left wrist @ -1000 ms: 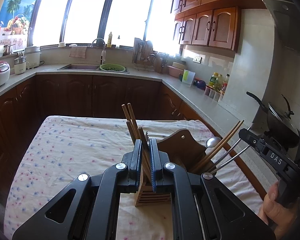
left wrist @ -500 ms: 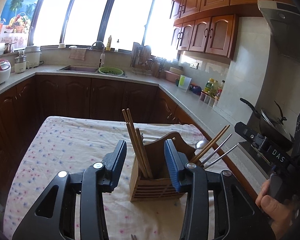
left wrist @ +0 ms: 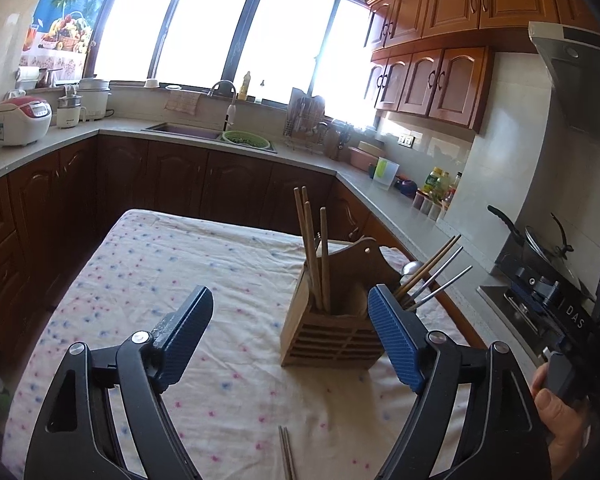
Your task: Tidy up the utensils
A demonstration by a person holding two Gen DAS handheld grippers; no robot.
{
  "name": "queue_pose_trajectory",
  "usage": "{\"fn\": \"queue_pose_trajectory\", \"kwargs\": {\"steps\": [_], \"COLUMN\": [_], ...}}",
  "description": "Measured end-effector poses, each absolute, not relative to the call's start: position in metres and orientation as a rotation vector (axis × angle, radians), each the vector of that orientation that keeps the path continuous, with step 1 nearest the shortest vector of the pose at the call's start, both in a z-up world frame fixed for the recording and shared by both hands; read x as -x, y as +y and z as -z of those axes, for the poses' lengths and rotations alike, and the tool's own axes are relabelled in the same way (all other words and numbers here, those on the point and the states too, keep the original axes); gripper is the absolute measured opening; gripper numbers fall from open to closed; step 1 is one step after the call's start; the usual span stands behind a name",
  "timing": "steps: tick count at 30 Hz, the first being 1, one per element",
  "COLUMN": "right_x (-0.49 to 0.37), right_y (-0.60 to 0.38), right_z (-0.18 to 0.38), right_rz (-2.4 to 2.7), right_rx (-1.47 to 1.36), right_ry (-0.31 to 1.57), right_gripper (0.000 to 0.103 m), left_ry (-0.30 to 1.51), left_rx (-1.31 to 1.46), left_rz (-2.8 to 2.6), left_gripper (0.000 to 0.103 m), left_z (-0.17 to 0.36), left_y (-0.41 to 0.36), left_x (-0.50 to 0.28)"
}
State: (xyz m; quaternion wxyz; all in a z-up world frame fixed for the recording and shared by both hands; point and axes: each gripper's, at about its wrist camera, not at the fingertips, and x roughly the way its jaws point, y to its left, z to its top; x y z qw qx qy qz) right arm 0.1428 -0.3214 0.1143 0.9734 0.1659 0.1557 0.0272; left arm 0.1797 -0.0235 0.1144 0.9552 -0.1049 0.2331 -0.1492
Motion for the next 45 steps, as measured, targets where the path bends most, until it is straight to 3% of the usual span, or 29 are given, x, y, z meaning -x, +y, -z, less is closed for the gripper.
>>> {"fn": "queue_pose_trajectory", "kwargs": {"steps": [8,16,21,24,26,31,45], "right_x": [-0.101,-0.056,-0.037,-0.019,-0.004,0.024,0.031], "right_y": [-0.319,-0.307,-0.298,-0.292,-0.286,-0.270,-0.271], "right_z": [-0.081,-0.052,-0.062,-0.078,-0.083,-0.069,-0.023], "right_rz": [-0.054,-0.044,-0.052,-0.049,-0.037,0.013,0.027], "right_rx": [-0.376,-0.390,-0.340,-0.279,-0.231,-0.116,-0.080], "right_ry": [0.330,0.329,0.299,0.234,0.177,0.092,0.214], "right_gripper": [0.088,0.089,0.089,0.096,0.103,0.103,0.103], "left_ry": [0.538,0.553,0.488,0.421,0.375,0.345,0.352], "left_rx": [0.265,0.262,0.206,0.174,0.160,0.123,0.023], "left_rz": [0.259,0.206,0.202,0.197,0.183,0.167,0.104], "left_gripper": [0.086,0.087,0.087,0.101,0.103,0.103,0.103], "left_z": [-0.081,-0.058,-0.068,-0.073,-0.072,-0.054,-0.013], "left_y": [-0.002,0.011,0.010,0.007,0.006,0.000,-0.011], "left_x": [-0.154,-0.119,-0.093,-0.074,-0.062,-0.046,-0.031]}}
